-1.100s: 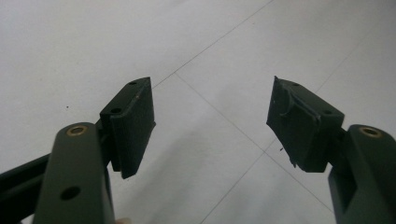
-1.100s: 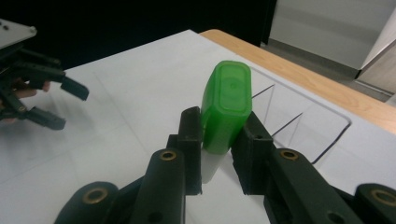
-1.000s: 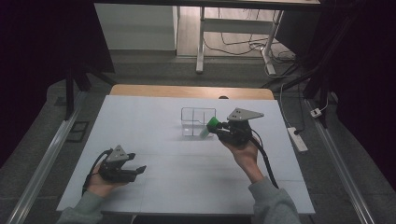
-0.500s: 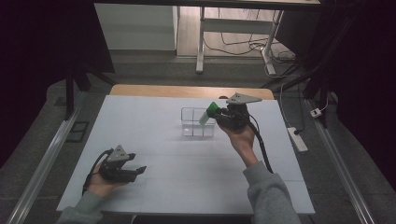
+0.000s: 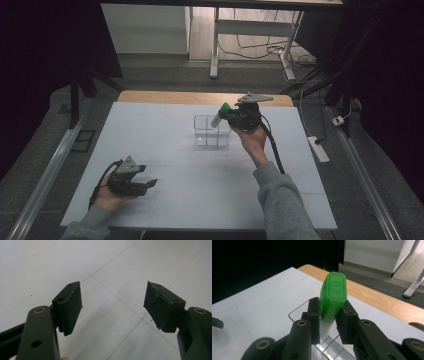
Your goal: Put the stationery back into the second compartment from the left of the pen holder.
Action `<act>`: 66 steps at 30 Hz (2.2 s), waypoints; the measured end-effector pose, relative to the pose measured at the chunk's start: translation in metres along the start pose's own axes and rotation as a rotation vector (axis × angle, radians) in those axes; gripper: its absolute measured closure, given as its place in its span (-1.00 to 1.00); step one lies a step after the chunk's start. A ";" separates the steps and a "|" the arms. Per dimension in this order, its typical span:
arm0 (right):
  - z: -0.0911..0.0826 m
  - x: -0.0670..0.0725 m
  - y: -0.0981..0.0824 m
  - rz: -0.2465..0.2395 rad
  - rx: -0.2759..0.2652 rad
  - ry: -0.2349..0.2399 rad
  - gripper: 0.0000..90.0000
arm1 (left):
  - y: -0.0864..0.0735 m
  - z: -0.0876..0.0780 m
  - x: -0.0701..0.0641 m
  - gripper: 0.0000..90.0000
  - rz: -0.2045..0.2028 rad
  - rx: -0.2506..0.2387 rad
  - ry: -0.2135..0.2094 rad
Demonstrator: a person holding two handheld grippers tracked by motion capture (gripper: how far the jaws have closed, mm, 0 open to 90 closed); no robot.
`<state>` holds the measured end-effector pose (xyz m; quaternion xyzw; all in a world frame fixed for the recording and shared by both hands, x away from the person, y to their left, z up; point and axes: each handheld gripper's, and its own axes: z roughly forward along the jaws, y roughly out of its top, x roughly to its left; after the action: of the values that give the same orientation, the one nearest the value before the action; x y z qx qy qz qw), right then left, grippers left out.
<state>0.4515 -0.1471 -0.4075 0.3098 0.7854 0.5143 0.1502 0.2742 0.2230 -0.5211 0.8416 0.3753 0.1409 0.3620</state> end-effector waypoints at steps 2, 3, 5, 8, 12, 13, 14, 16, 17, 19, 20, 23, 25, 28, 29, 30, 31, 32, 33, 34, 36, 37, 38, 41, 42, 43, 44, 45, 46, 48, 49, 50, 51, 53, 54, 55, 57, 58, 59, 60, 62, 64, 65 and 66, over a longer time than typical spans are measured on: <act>0.004 -0.001 -0.003 -0.007 0.020 -0.006 0.63 | 0.000 0.001 0.000 -0.33 -0.001 0.001 -0.001; 0.006 -0.001 -0.004 -0.004 0.022 -0.006 0.63 | 0.000 0.001 0.000 -0.33 0.000 0.003 -0.001; 0.010 -0.002 -0.006 0.005 0.026 0.002 0.61 | 0.000 0.002 0.001 -0.33 0.000 0.008 -0.001; 0.014 -0.002 -0.008 0.004 0.038 0.011 0.43 | 0.000 0.002 0.001 -0.33 0.000 0.011 -0.002; 0.012 0.000 -0.009 -0.007 0.060 -0.004 0.19 | 0.000 0.002 0.001 -0.34 0.000 0.007 -0.007; 0.011 0.000 -0.009 -0.009 0.066 -0.004 0.16 | 0.000 0.002 0.001 -0.34 -0.002 0.007 -0.009; 0.009 0.001 -0.010 -0.010 0.075 -0.001 0.13 | 0.001 0.002 0.001 -0.34 -0.004 0.005 -0.011; 0.006 0.001 -0.011 -0.017 0.079 -0.004 0.08 | 0.002 0.003 0.002 -0.34 -0.007 0.004 -0.013; 0.004 0.002 -0.012 -0.022 0.082 -0.005 0.06 | 0.002 0.003 0.003 -0.34 -0.009 0.002 -0.014; 0.000 0.002 -0.014 -0.031 0.084 -0.014 0.03 | 0.003 0.004 0.003 -0.34 -0.012 0.002 -0.021; -0.003 0.002 -0.015 -0.031 0.083 -0.013 0.02 | 0.003 0.005 0.004 -0.34 -0.012 0.004 -0.021; -0.010 0.002 -0.021 -0.038 0.090 -0.013 0.01 | 0.002 0.004 0.004 -0.34 -0.015 0.000 -0.022; -0.015 0.002 -0.025 -0.048 0.100 -0.019 -0.01 | 0.002 0.003 0.004 -0.34 -0.016 -0.005 -0.024; -0.023 0.002 -0.031 -0.038 0.103 -0.019 -0.03 | 0.002 0.004 0.004 -0.34 -0.015 -0.001 -0.024; -0.026 0.002 -0.033 -0.040 0.109 -0.022 -0.03 | 0.002 0.004 0.003 -0.34 -0.014 0.001 -0.024; -0.029 0.002 -0.036 -0.042 0.112 -0.022 -0.03 | 0.003 0.004 0.003 -0.34 -0.011 0.003 -0.024; -0.031 0.002 -0.039 -0.041 0.114 -0.022 -0.04 | 0.003 0.004 0.002 -0.34 -0.008 0.004 -0.022; -0.035 0.003 -0.041 -0.039 0.121 -0.020 -0.05 | 0.003 0.004 0.002 -0.35 -0.008 0.004 -0.022; -0.038 0.003 -0.044 -0.042 0.123 -0.018 -0.06 | 0.003 0.004 0.002 -0.34 -0.008 0.004 -0.022; -0.041 0.004 -0.047 -0.044 0.126 -0.020 -0.06 | 0.003 0.004 0.002 -0.35 -0.010 0.003 -0.021; -0.049 0.006 -0.052 -0.045 0.131 -0.019 -0.07 | 0.003 0.004 0.003 -0.34 -0.013 0.003 -0.022; -0.052 0.007 -0.055 -0.043 0.131 -0.015 -0.07 | 0.003 0.004 0.003 -0.35 -0.013 0.003 -0.021; -0.056 0.008 -0.058 -0.043 0.134 -0.015 -0.08 | 0.003 0.004 0.003 -0.35 -0.012 0.003 -0.021; -0.068 0.010 -0.069 -0.047 0.148 -0.010 -0.09 | 0.003 0.004 0.002 -0.35 -0.008 0.004 -0.020; -0.073 0.011 -0.073 -0.045 0.152 -0.009 -0.10 | 0.003 0.004 0.002 -0.34 -0.008 0.003 -0.020; -0.077 0.012 -0.077 -0.045 0.156 -0.009 -0.10 | 0.004 0.004 0.002 -0.35 -0.008 0.002 -0.021; -0.081 0.012 -0.081 -0.044 0.160 -0.007 -0.11 | 0.004 0.004 0.002 -0.35 -0.008 0.002 -0.021; -0.085 0.013 -0.085 -0.044 0.168 -0.011 -0.11 | 0.004 0.004 0.002 -0.35 -0.008 0.002 -0.020; -0.088 0.013 -0.089 -0.045 0.173 -0.013 -0.11 | 0.004 0.004 0.002 -0.35 -0.007 0.001 -0.021; -0.095 0.013 -0.097 -0.052 0.189 -0.020 -0.11 | 0.004 0.003 0.001 -0.35 -0.006 -0.001 -0.021; -0.099 0.013 -0.101 -0.054 0.192 -0.025 -0.11 | 0.004 0.003 0.001 -0.35 -0.006 -0.001 -0.021; -0.103 0.013 -0.105 -0.053 0.198 -0.027 -0.11 | 0.004 0.003 0.001 -0.35 -0.004 -0.001 -0.021; -0.106 0.012 -0.109 -0.047 0.201 -0.028 -0.12 | 0.004 0.003 0.001 -0.35 -0.003 -0.002 -0.022; -0.113 0.010 -0.117 -0.047 0.213 -0.038 -0.14 | 0.004 0.003 0.001 -0.35 -0.003 -0.003 -0.022; -0.116 0.009 -0.121 -0.051 0.222 -0.045 -0.14 | 0.004 0.003 0.001 -0.35 -0.004 -0.004 -0.022; -0.120 0.008 -0.125 -0.061 0.233 -0.056 -0.15 | 0.004 0.003 0.001 -0.35 -0.005 -0.005 -0.023; -0.125 0.005 -0.133 -0.076 0.253 -0.072 -0.16 | 0.004 0.003 0.001 -0.35 -0.004 -0.003 -0.022; -0.127 0.003 -0.137 -0.073 0.260 -0.077 -0.16 | 0.004 0.003 0.001 -0.35 -0.005 -0.002 -0.021; -0.129 0.001 -0.141 -0.067 0.259 -0.073 -0.16 | 0.004 0.003 0.001 -0.35 -0.005 -0.001 -0.020; -0.131 0.000 -0.144 -0.063 0.265 -0.075 -0.17 | 0.004 0.003 0.001 -0.35 -0.004 0.000 -0.020; -0.134 -0.003 -0.150 -0.062 0.270 -0.080 -0.18 | 0.004 0.004 0.001 -0.35 -0.006 0.000 -0.020; -0.137 -0.006 -0.154 -0.052 0.267 -0.075 -0.18 | 0.005 0.004 0.001 -0.35 -0.006 0.000 -0.019; -0.138 -0.007 -0.156 -0.047 0.262 -0.076 -0.19 | 0.005 0.004 0.001 -0.35 -0.005 0.000 -0.019; -0.139 -0.008 -0.157 -0.044 0.266 -0.078 -0.19 | 0.005 0.004 0.001 -0.35 -0.004 0.000 -0.018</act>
<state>0.3280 -0.2952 -0.4901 0.3292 0.8469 0.3900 0.1497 0.2795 0.2197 -0.5206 0.8421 0.3738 0.1324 0.3657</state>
